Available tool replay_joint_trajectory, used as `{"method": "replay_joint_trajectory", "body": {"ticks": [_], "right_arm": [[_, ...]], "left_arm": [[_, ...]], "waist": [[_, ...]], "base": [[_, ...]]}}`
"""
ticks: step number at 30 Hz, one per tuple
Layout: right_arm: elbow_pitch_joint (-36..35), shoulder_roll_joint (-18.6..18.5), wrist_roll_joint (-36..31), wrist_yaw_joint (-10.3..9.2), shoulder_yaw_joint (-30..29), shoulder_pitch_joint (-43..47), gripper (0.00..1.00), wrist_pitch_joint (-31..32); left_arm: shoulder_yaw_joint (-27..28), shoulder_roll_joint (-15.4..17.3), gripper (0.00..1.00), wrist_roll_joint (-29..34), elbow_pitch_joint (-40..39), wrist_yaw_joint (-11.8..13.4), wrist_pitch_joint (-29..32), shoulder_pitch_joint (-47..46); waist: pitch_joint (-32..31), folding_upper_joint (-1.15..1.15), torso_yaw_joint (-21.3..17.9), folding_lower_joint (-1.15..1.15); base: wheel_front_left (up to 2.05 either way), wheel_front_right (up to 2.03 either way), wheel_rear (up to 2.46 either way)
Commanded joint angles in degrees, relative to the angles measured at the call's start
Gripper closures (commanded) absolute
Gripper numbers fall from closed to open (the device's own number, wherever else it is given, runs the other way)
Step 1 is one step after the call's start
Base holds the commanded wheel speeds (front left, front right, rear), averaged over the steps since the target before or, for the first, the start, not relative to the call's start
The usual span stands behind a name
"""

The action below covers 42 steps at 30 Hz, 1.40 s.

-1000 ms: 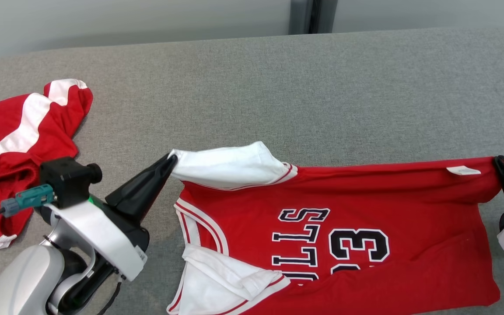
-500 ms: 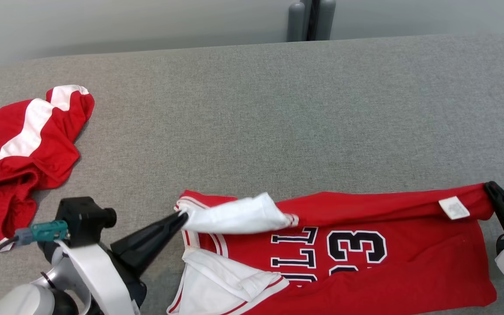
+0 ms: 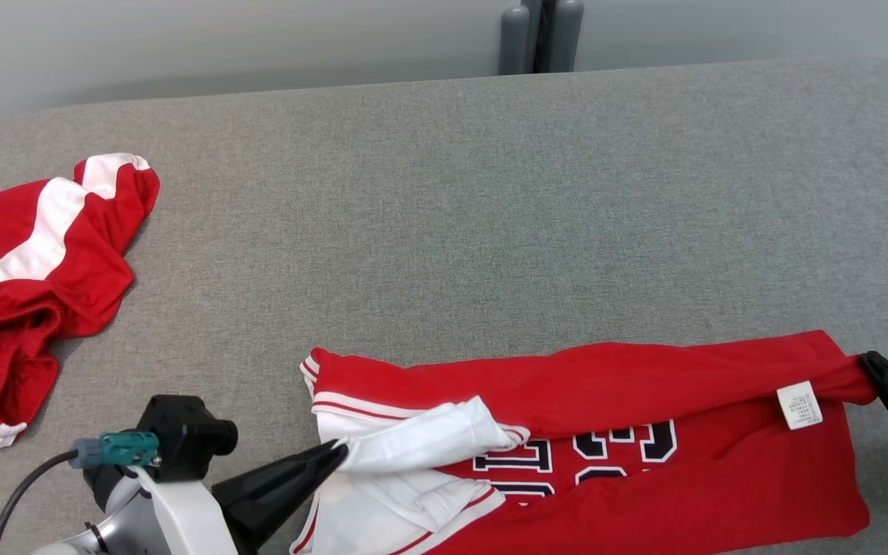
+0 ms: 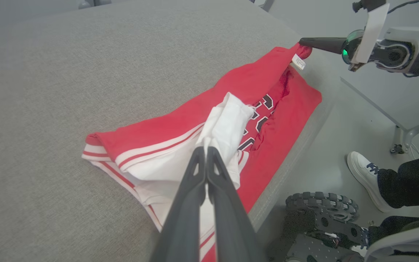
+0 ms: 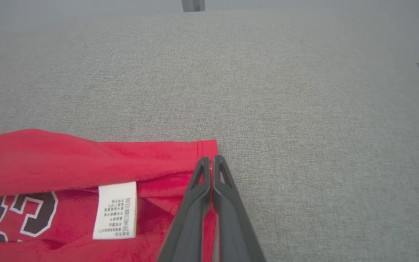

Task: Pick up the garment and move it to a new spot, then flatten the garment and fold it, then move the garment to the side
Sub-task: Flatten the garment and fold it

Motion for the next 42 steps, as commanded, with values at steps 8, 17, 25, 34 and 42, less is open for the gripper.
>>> {"method": "replay_joint_trajectory", "body": {"ticks": [8,17,25,34,42], "right_arm": [[-2.63,-1.95,1.93,-0.02,-0.78,2.27,1.0,5.21],[-6.13,-3.09,5.35,-0.02,-2.52,5.14,1.0,9.81],[-7.36,-3.58,7.37,-0.02,-3.74,6.7,1.0,12.95],[-6.55,-2.28,8.74,-0.02,-5.63,7.9,0.0,15.52],[-6.48,-2.15,9.03,-0.02,-10.0,8.73,0.0,15.79]], "left_arm": [[-1.93,0.8,1.0,-1.12,-0.77,0.13,2.86,1.07],[-3.45,1.27,1.0,-1.96,-1.62,0.85,5.87,1.38],[-4.11,1.51,1.0,-2.51,-1.72,1.13,7.21,1.52],[-5.24,0.67,0.56,-2.12,-0.79,2.2,7.95,2.16],[-4.12,0.22,0.0,-2.3,-1.06,2.88,6.25,1.41]], "waist": [[0.08,0.0,0.05,0.0],[-0.24,0.0,0.22,0.0],[-0.55,0.0,0.31,0.0],[-1.51,0.0,0.07,0.0],[-2.43,0.0,-0.21,0.0]], "base": [[0.0,0.0,0.0],[0.0,0.0,0.0],[0.0,0.0,0.0],[0.0,0.0,0.0],[0.0,0.0,0.0]]}}
